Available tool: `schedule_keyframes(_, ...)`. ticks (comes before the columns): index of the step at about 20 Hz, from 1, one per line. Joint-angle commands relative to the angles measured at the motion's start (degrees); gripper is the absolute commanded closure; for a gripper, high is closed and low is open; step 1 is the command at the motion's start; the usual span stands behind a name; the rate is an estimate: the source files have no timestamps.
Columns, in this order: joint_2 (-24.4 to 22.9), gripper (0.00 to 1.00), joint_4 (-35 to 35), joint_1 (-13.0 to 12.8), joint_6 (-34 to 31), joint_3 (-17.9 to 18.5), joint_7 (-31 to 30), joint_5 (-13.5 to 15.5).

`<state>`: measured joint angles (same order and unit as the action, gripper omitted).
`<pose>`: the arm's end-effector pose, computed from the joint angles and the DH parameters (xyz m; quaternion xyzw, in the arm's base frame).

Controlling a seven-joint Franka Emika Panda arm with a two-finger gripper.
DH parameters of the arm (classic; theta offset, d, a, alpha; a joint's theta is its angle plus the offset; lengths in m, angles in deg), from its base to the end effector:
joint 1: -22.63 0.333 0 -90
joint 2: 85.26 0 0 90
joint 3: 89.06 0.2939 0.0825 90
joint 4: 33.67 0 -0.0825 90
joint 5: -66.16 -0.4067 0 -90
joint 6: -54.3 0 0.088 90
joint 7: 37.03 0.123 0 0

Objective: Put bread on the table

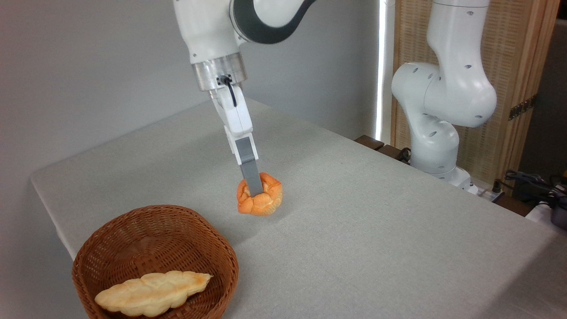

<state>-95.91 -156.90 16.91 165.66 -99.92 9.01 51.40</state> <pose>0.5045 -0.1302 0.4337 -0.8213 0.5539 0.0474 0.1284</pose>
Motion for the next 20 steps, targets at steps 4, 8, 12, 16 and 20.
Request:
schedule_keyframes(4,-1.75,0.17,-7.19,-4.91,3.33,-0.13,0.02,0.00)
schedule_keyframes(8,0.37,0.00,-7.11,-5.35,3.60,-0.83,-0.34,0.09)
schedule_keyframes(12,0.72,0.00,-5.79,-5.35,3.34,-0.74,-3.75,3.94)
schedule_keyframes(16,1.33,0.00,-1.58,-5.26,2.54,-0.13,-14.63,4.48)
schedule_keyframes(20,1.33,0.00,6.49,-5.17,-2.97,4.43,-17.39,7.89)
